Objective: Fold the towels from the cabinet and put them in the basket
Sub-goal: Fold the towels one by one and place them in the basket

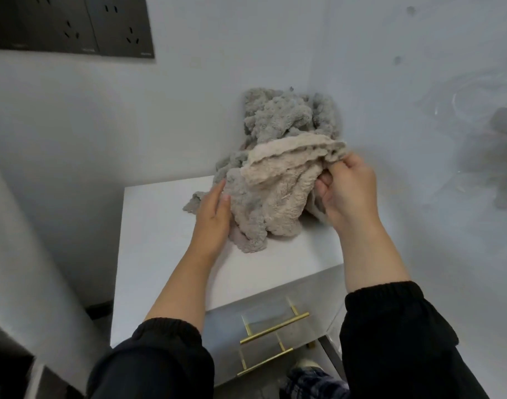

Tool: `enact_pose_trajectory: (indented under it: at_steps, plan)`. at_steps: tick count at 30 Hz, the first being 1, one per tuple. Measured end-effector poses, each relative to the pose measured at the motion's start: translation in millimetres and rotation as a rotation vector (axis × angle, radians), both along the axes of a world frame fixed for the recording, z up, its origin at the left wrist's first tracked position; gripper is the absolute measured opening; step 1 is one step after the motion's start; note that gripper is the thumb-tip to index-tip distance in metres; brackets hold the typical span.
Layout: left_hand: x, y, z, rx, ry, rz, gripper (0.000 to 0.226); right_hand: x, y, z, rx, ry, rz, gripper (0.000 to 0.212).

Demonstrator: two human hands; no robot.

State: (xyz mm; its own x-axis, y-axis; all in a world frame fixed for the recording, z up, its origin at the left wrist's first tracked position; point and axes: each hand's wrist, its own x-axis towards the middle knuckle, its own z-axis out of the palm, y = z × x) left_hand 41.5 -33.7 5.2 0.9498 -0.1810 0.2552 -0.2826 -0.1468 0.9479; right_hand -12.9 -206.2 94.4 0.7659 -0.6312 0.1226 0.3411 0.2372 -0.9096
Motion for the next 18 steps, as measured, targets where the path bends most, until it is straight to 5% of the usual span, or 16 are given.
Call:
enact_pose_trajectory:
  at_steps: [4, 7, 10, 14, 18]
  plan:
    - [-17.2, 5.3, 30.1, -0.177, 0.047, -0.282, 0.063, -5.0, 16.0, -4.6, 0.201, -0.038, 0.155, 0.016]
    - [-28.6, 4.5, 39.3, -0.172, 0.048, -0.296, 0.068, -13.9, 30.4, 2.4, 0.285, -0.105, 0.299, 0.013]
    - [-38.5, 5.8, 46.3, -0.260, 0.084, -0.091, 0.030, -23.2, 37.3, 8.9, 0.197, -0.127, 0.362, 0.011]
    - [-43.1, 24.3, 56.7, -0.494, 0.124, 0.286, 0.005, -30.3, 28.0, -2.6, -0.355, 0.063, 0.042, 0.007]
    - [-34.0, 55.5, 39.5, -0.362, 0.144, 0.618, 0.012, -32.3, 28.1, -40.6, -0.984, 0.186, -0.073, 0.032]
